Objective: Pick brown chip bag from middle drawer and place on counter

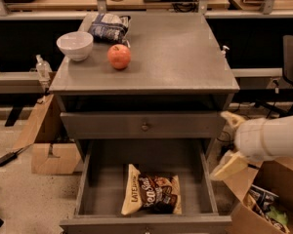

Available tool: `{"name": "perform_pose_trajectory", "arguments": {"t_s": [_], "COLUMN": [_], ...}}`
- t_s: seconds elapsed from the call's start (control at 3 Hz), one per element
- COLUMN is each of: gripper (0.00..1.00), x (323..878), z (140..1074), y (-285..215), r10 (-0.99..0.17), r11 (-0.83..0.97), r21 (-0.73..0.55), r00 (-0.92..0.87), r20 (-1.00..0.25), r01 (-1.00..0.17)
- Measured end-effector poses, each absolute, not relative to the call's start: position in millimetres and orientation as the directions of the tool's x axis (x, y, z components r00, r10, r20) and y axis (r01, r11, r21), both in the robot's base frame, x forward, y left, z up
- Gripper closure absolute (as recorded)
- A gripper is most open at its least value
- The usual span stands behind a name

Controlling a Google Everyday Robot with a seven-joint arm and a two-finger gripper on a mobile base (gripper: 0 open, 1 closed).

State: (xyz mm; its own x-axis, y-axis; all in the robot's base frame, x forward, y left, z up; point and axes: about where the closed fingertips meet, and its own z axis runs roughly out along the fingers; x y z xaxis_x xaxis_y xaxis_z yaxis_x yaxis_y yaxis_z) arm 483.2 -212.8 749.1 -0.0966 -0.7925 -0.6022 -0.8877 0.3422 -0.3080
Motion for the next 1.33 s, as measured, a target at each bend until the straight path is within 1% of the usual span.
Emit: {"name": "perform_pose_trajectory", "arguments": {"t_s": [0.67,1.0,1.33], "gripper": [0.0,0.0,0.0], "x": [508.6,515.3,514.8], "z": [583.3,548.9,497.9], "y": [-149.0,-138.8,-112.4], "r10": [-0.762,-0.75,-0.726], "r11": [0.29,0.28,0.254], "r21": [-0.191,-0.164,-0.111], "r00": [-0.105,-0.109,-0.114], "r20": [-0.639,-0.653,-0.678], "r01": [-0.938,-0.946,-0.961]}}
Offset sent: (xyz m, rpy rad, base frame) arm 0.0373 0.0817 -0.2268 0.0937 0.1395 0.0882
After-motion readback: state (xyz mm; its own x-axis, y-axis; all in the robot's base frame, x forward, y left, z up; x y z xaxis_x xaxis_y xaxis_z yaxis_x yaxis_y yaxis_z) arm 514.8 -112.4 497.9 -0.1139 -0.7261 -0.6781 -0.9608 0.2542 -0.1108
